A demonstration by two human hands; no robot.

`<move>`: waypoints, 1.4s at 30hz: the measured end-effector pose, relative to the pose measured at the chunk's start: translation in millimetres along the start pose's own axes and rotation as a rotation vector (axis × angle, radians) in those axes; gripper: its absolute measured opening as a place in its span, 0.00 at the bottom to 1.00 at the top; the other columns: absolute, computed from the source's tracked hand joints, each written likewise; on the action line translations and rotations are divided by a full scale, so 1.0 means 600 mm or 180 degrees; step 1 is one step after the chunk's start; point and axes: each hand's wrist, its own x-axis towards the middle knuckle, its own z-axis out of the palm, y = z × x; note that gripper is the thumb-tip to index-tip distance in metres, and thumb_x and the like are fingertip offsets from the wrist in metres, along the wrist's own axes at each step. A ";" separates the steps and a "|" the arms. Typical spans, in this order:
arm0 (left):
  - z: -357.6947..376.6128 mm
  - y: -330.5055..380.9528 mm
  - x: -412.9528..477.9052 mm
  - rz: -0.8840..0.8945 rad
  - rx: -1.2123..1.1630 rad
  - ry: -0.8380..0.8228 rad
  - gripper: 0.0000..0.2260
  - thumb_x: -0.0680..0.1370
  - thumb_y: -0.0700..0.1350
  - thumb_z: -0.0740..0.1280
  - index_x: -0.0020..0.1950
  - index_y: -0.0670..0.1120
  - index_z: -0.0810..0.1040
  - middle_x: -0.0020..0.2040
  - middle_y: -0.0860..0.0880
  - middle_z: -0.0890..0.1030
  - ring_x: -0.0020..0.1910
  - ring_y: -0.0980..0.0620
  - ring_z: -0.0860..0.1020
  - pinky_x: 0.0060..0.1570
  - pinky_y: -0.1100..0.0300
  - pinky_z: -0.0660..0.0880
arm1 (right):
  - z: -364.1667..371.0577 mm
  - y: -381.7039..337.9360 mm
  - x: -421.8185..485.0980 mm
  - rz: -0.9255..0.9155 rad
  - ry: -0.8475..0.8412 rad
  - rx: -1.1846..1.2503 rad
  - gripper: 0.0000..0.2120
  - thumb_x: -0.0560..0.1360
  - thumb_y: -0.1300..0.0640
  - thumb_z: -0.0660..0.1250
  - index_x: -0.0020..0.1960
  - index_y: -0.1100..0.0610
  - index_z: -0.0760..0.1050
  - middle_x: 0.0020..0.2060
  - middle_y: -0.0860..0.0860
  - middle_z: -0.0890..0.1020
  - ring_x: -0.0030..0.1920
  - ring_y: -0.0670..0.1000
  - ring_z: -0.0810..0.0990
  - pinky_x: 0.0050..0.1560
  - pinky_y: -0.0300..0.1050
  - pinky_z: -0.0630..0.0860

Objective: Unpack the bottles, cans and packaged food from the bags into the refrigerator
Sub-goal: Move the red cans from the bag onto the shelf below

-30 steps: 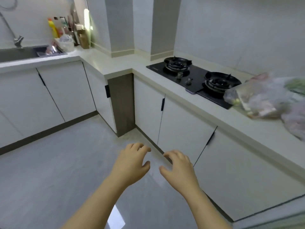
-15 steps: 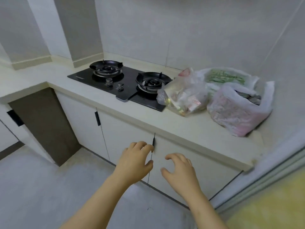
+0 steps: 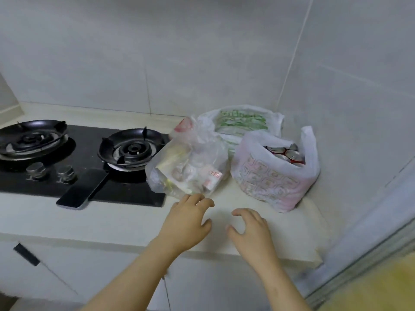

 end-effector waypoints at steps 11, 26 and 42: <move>0.010 0.025 0.206 0.1069 -0.0441 0.0392 0.23 0.69 0.52 0.57 0.63 0.50 0.72 0.60 0.47 0.76 0.58 0.43 0.75 0.53 0.48 0.76 | -0.059 0.057 0.129 0.0063 0.1794 -0.0336 0.19 0.66 0.51 0.60 0.51 0.59 0.78 0.53 0.56 0.79 0.55 0.58 0.75 0.56 0.44 0.65; 0.084 0.070 0.330 0.1602 0.0148 0.1653 0.10 0.70 0.51 0.62 0.45 0.50 0.79 0.41 0.51 0.79 0.50 0.49 0.71 0.57 0.49 0.66 | -0.121 0.173 0.192 -0.0300 0.2687 -0.1295 0.11 0.69 0.50 0.60 0.39 0.53 0.80 0.37 0.48 0.81 0.45 0.52 0.69 0.45 0.47 0.63; 0.117 0.072 0.325 -0.0216 -0.0607 0.0636 0.27 0.70 0.59 0.51 0.64 0.48 0.70 0.45 0.54 0.80 0.54 0.48 0.74 0.52 0.56 0.64 | -0.092 0.194 0.187 0.1187 0.1365 -0.0017 0.40 0.67 0.56 0.73 0.74 0.56 0.58 0.58 0.58 0.72 0.58 0.59 0.75 0.51 0.47 0.74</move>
